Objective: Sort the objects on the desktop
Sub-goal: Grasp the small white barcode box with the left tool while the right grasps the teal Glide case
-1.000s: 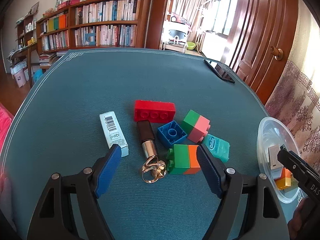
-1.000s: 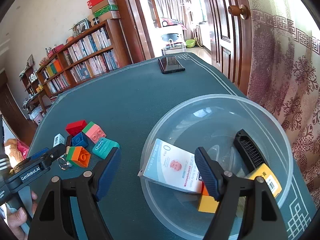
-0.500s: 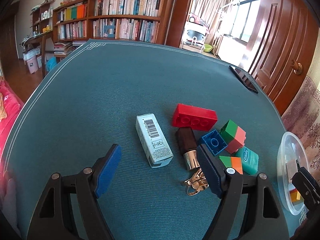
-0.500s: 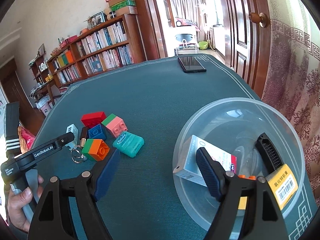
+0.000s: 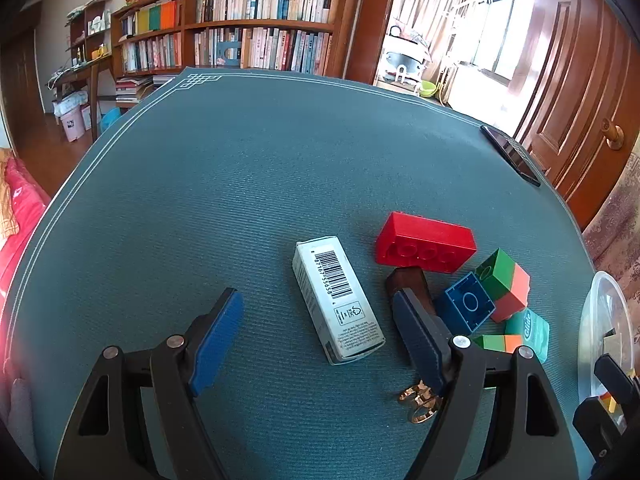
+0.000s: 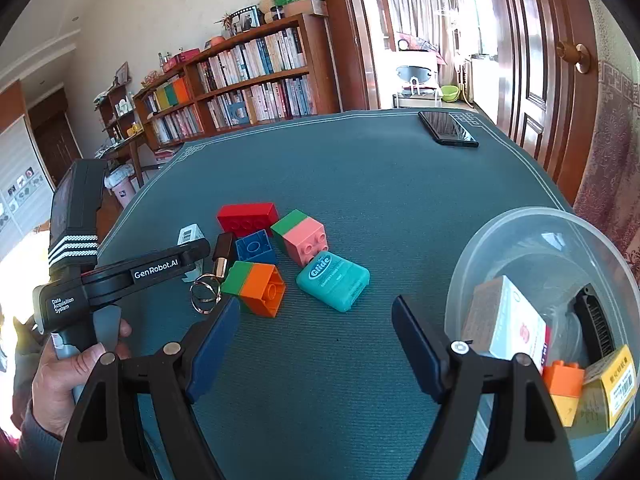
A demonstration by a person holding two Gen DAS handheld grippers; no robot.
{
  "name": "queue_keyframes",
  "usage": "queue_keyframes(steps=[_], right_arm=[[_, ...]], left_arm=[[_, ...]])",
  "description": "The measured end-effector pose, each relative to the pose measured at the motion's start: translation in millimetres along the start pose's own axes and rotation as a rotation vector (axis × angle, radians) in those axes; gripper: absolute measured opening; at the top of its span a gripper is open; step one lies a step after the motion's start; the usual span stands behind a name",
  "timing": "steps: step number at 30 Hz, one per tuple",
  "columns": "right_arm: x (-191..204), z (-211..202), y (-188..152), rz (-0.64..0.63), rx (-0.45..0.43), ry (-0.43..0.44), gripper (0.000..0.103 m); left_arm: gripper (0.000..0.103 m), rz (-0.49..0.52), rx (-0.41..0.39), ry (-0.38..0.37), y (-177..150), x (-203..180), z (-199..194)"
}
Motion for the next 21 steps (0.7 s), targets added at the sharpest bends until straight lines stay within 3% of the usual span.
queue_keyframes(steps=[21], right_arm=[[2, 47, -15, -0.131, 0.077, -0.119, 0.082]], left_arm=[[0.081, 0.000, -0.025, -0.010, -1, 7, 9]])
Point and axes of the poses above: each gripper's, at about its wrist camera, not at the fingertips, and z roughly the way its jaws point, x to its left, y to its top, the point moved 1 cm from there along z, roughly the way its jaws point, and after that the axes turned 11 degrees about -x, right-handed, at the moved point
